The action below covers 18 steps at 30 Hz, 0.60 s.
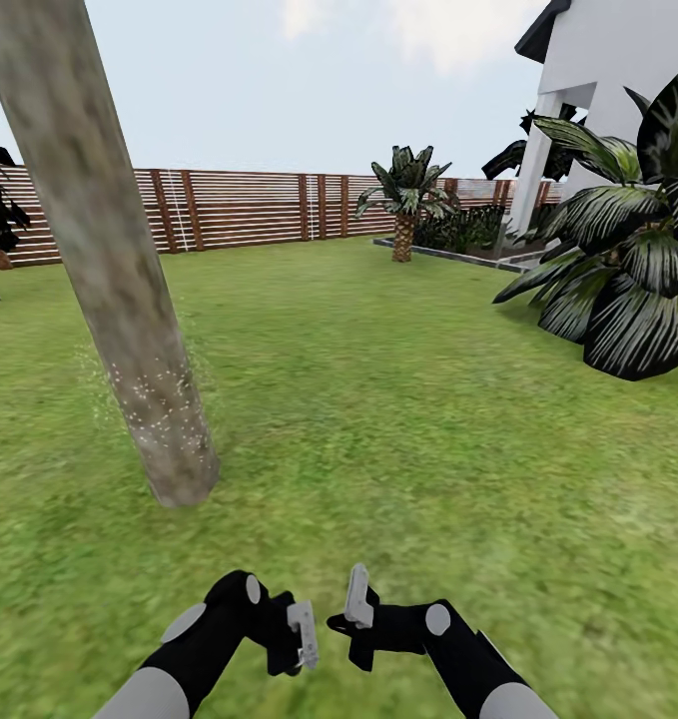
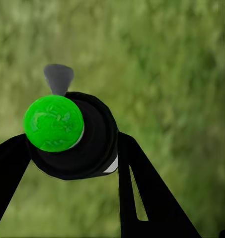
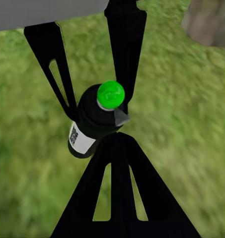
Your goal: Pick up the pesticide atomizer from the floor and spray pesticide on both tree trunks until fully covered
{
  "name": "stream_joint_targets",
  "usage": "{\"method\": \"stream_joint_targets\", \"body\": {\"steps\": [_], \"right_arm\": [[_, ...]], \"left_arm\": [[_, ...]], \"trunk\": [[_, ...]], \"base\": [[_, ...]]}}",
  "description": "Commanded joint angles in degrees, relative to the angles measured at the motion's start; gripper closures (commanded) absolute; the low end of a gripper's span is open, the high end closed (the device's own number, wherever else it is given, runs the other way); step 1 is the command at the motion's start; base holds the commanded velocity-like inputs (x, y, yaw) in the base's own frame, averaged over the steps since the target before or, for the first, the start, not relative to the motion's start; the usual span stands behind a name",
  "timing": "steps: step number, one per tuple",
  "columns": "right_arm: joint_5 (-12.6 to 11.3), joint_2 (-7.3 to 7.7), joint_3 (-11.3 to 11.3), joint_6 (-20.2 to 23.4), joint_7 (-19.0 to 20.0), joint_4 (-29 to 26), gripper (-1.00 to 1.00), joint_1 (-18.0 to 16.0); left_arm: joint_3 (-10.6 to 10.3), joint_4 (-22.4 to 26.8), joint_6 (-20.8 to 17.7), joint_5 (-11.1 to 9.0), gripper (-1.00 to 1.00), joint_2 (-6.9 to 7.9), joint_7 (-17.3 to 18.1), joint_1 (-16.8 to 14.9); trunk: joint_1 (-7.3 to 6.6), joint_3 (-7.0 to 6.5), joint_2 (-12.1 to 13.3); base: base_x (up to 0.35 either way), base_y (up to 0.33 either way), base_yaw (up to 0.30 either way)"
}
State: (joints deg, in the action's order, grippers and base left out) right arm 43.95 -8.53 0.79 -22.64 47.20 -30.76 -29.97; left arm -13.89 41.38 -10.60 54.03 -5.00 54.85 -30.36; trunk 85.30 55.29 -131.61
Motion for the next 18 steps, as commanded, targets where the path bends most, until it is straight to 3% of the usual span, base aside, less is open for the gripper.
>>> {"method": "stream_joint_targets", "body": {"steps": [1,7,8,11,18], "right_arm": [[0.0,-0.01,0.0,0.01,0.0,0.0,1.0,0.0],[0.0,0.0,0.0,0.01,0.0,0.0,1.0,0.0],[0.0,0.0,0.0,0.0,0.0,0.0,1.0,0.0],[0.0,0.0,0.0,-0.01,0.0,0.0,1.0,0.0],[0.0,0.0,0.0,-0.01,0.0,0.03,1.0,0.0]], "left_arm": [[0.0,-0.04,0.08,-0.13,1.0,0.0,0.12,0.04],[0.0,-1.95,0.72,-0.54,1.0,0.0,0.36,0.05],[0.02,-2.23,0.78,-0.95,1.0,0.0,0.35,0.05],[0.0,-2.59,1.44,-4.95,1.0,0.06,0.35,0.04],[0.17,-3.57,2.85,-6.42,1.0,0.0,0.35,-0.01]], "trunk": [[0.0,0.0,0.0],[0.0,0.0,0.0],[0.0,0.0,0.0],[0.0,0.0,0.0],[0.0,0.0,0.0]], "base": [[0.0,0.0,0.0],[0.0,0.0,0.0],[0.0,0.0,0.0],[0.0,0.0,0.0],[0.0,0.0,0.0]]}}
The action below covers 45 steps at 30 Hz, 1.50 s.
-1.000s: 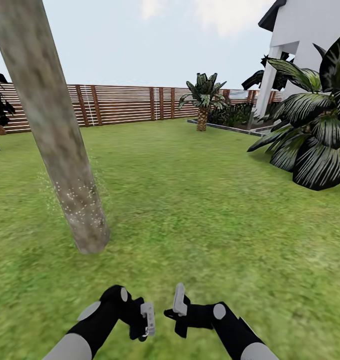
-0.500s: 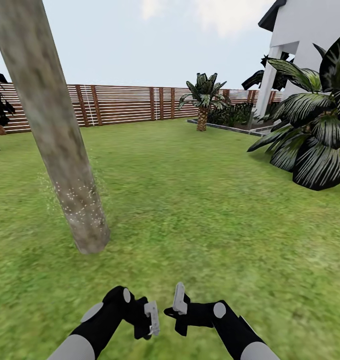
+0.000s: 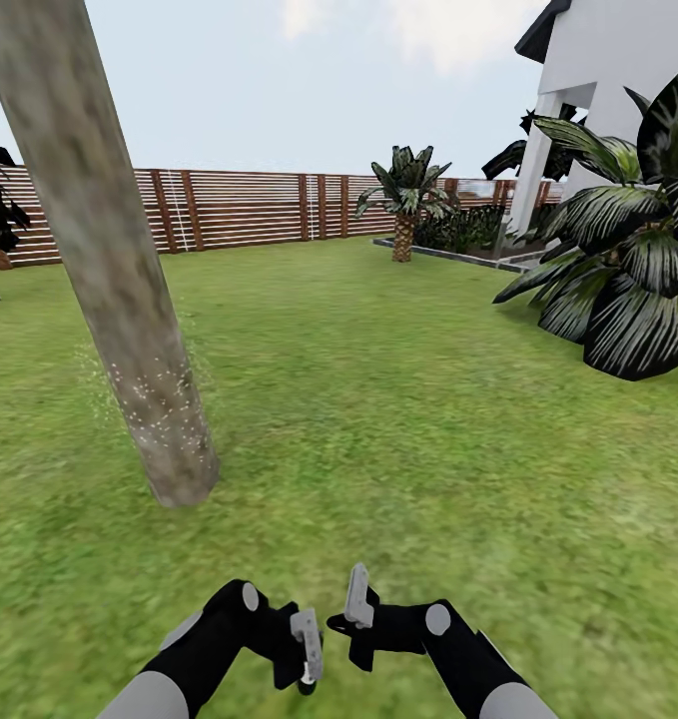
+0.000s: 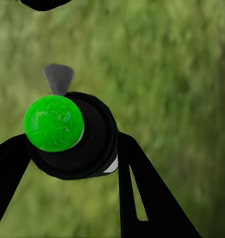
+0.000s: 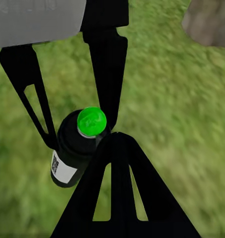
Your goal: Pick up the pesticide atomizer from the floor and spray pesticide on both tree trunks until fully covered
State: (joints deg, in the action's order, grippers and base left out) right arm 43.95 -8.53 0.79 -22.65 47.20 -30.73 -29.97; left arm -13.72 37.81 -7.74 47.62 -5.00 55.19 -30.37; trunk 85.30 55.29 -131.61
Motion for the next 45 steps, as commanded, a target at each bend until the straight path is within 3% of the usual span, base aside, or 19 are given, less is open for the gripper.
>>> {"method": "stream_joint_targets", "body": {"steps": [1,18,32,35,40,45], "right_arm": [[0.0,0.0,0.0,-0.01,0.0,0.01,1.0,0.0],[0.0,0.0,0.0,-0.02,0.0,0.06,1.0,0.0],[0.0,0.0,0.0,-0.01,0.0,0.1,1.0,0.0],[0.0,0.08,0.0,-0.03,0.0,0.14,1.0,0.0],[0.0,0.09,0.0,-0.03,0.0,0.17,1.0,0.0],[0.0,0.23,-0.04,-0.03,-0.02,0.22,1.0,0.0]], "left_arm": [[0.01,-0.01,0.0,-0.57,1.0,0.04,0.0,-0.02],[0.19,0.07,0.18,-5.35,1.0,0.08,-0.44,-0.05],[0.29,-0.44,0.32,-5.46,1.0,0.65,-0.51,-0.07],[0.41,-0.69,0.32,-5.11,1.0,3.55,-0.59,0.0],[0.37,-0.82,-0.26,-4.83,1.0,11.18,-0.53,0.13],[0.36,-3.87,-0.55,-4.65,1.0,17.74,-0.66,0.19]], "trunk": [[0.0,0.0,0.0],[0.0,0.0,0.0],[0.0,0.0,0.0],[0.0,0.0,0.0],[0.0,0.0,0.0],[0.0,0.0,0.0]], "base": [[0.0,0.0,0.0],[0.0,0.0,0.0],[0.0,0.0,0.0],[0.0,0.0,0.0],[0.0,0.0,0.0],[0.0,0.0,0.0]]}}
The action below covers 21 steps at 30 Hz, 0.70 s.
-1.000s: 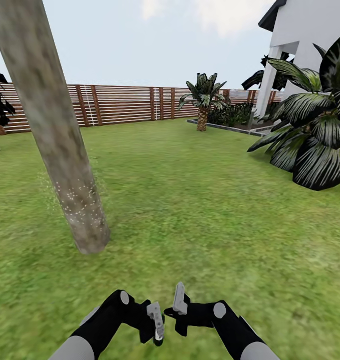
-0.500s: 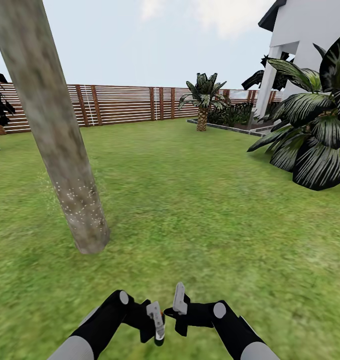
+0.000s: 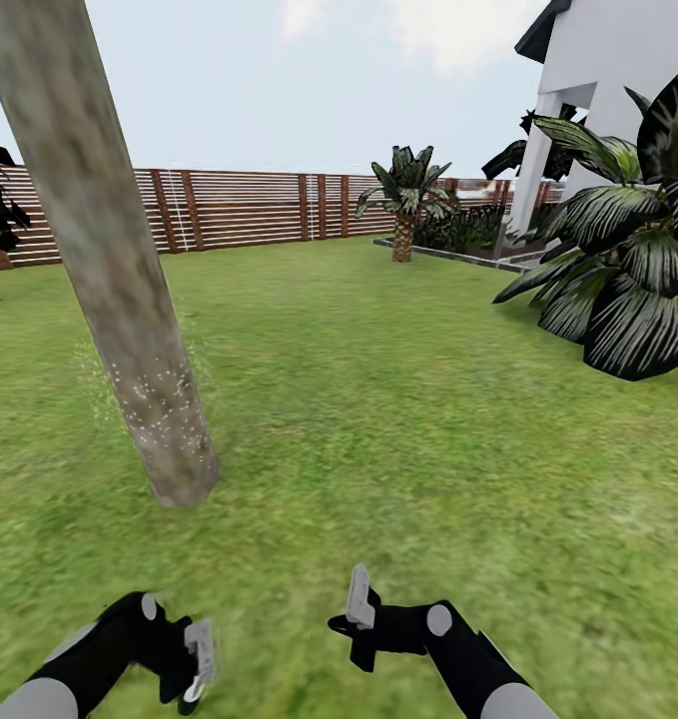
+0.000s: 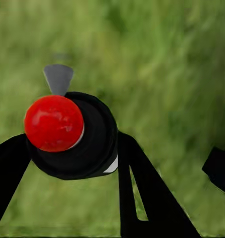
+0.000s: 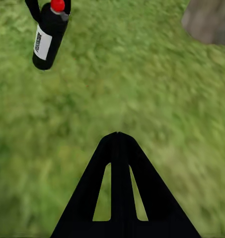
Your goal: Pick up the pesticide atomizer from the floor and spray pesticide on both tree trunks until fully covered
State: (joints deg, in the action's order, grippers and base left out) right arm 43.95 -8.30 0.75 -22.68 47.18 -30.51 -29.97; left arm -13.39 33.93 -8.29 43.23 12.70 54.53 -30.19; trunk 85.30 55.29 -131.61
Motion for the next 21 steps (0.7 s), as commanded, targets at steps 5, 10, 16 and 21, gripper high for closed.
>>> {"method": "stream_joint_targets", "body": {"steps": [5,10,16,21], "right_arm": [[-0.2,0.89,-0.64,0.0,-0.31,0.1,-1.0,0.0],[-0.17,5.12,-5.5,-0.08,-7.94,2.37,-1.0,0.14],[-0.32,10.43,-19.59,-0.32,-35.29,18.28,-1.0,0.53],[-0.94,10.2,-23.95,-7.21,-55.26,20.53,-1.0,4.67]], "left_arm": [[3.71,-4.65,0.18,-0.91,1.0,3.37,-5.71,0.03],[13.3,-9.93,0.66,-3.09,1.0,1.19,-19.83,0.04],[16.08,-25.18,19.81,-27.0,1.0,-0.59,-42.12,1.38],[16.16,-28.78,28.8,-39.91,1.0,-0.72,-53.38,5.72]], "trunk": [[0.0,0.0,0.0],[0.0,0.0,0.0],[0.0,0.0,0.0],[0.0,0.0,0.0]], "base": [[0.0,0.0,0.0],[0.0,0.0,0.0],[0.0,0.0,0.0],[0.0,0.0,0.0]]}}
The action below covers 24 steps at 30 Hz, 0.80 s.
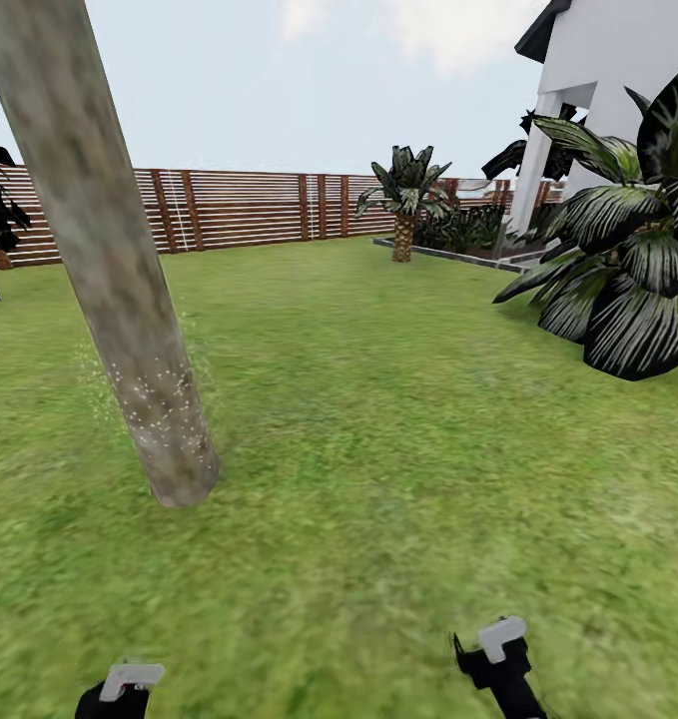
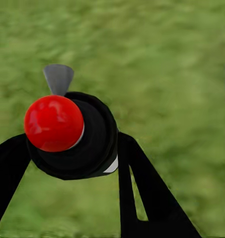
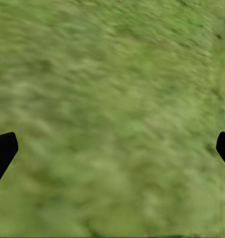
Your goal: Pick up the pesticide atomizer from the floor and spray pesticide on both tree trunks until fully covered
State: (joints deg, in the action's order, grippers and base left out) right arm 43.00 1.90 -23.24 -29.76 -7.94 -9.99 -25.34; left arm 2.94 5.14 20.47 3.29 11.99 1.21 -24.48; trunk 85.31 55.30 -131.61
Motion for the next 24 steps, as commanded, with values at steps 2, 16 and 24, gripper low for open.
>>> {"method": "stream_joint_targets", "body": {"steps": [2,16,24], "right_arm": [[-0.52,-0.06,-0.16,-4.47,-4.11,0.3,-1.0,1.83],[-0.84,-0.91,-0.38,-6.39,-5.68,2.53,-1.0,2.84],[-5.2,-1.02,-0.41,-6.36,-5.68,2.59,-1.0,2.84]], "left_arm": [[-0.13,-0.68,2.67,-0.63,1.0,-1.26,-1.31,1.16],[-0.04,-1.01,5.03,-0.98,1.0,-4.07,-6.74,3.21],[-0.04,-1.1,5.32,-0.93,1.0,-4.07,-6.74,3.77]], "trunk": [[0.0,-0.01,0.0],[0.0,-0.01,0.0],[0.0,-0.01,0.0]], "base": [[0.0,0.0,0.0],[0.0,0.0,0.007],[0.0,0.0,0.253]]}}
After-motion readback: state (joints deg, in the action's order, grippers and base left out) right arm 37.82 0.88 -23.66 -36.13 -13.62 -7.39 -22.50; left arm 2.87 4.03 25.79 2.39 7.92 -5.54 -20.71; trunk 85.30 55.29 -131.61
